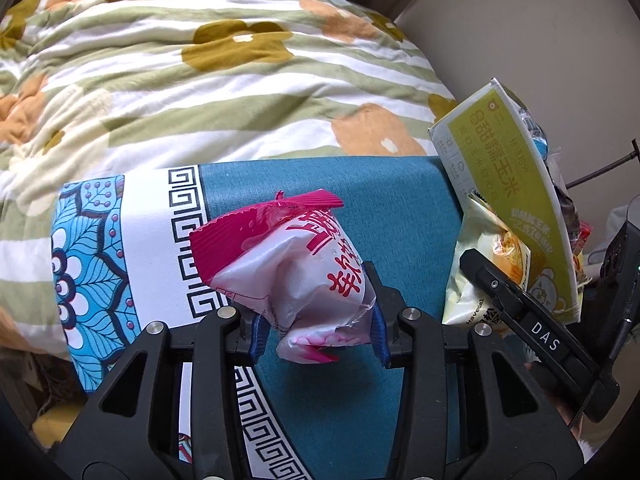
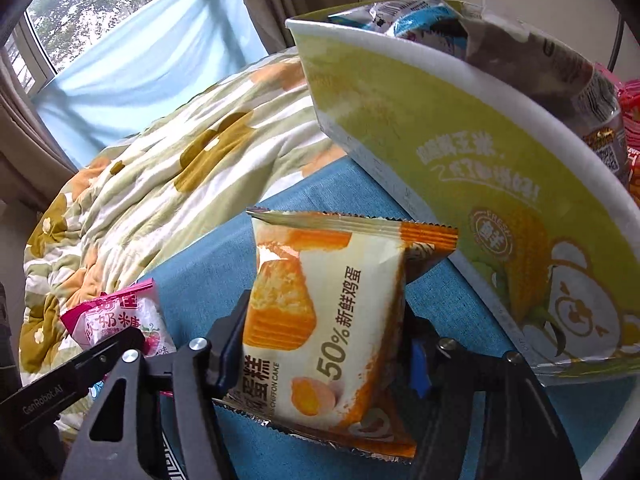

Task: Organize snacks
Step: 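Lift both held snacks and carry them over the box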

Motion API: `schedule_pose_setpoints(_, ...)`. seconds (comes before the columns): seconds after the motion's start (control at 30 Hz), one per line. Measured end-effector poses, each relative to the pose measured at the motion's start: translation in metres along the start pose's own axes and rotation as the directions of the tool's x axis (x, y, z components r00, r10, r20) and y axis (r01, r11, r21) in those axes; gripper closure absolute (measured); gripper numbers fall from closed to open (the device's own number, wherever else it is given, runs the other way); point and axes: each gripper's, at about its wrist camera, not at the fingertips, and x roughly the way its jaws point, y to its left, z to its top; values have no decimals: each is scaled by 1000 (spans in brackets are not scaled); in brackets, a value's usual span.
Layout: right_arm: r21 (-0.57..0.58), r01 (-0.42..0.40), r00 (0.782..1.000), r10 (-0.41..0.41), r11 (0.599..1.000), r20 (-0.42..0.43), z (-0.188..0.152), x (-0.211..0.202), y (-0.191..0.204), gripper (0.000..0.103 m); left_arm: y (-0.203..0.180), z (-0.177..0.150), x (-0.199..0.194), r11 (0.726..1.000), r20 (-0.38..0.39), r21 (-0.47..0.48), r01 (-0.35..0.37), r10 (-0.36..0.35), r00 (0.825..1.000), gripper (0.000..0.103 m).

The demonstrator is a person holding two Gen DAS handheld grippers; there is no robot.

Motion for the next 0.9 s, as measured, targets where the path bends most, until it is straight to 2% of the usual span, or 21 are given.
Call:
schedule_pose_setpoints(0.27,-113,-96,995,100,989,28,12,-50,12,43,-30,11,-58,1000,117,-3,-14,15,993,67)
schedule_pose_setpoints(0.47,-223,-185,973,210,957,95,30,-105,6,43,-81,22,-95,1000,211,10,-13,10,978,67)
schedule_pose_setpoints(0.53,-248,-203,963,239,947,123,39,-123,-6,43,-106,23,-100,1000,231,12,-16,13,973,67)
schedule_pose_setpoints(0.67,-281,-244,950,287,928,124,62,-148,-43,43,-163,22,-101,1000,263,3,-6,5,965,67)
schedule_pose_setpoints(0.9,-357,-241,952,291,902,93,113,-169,-123,43,-278,17,-71,998,272,25,51,-56,961,67)
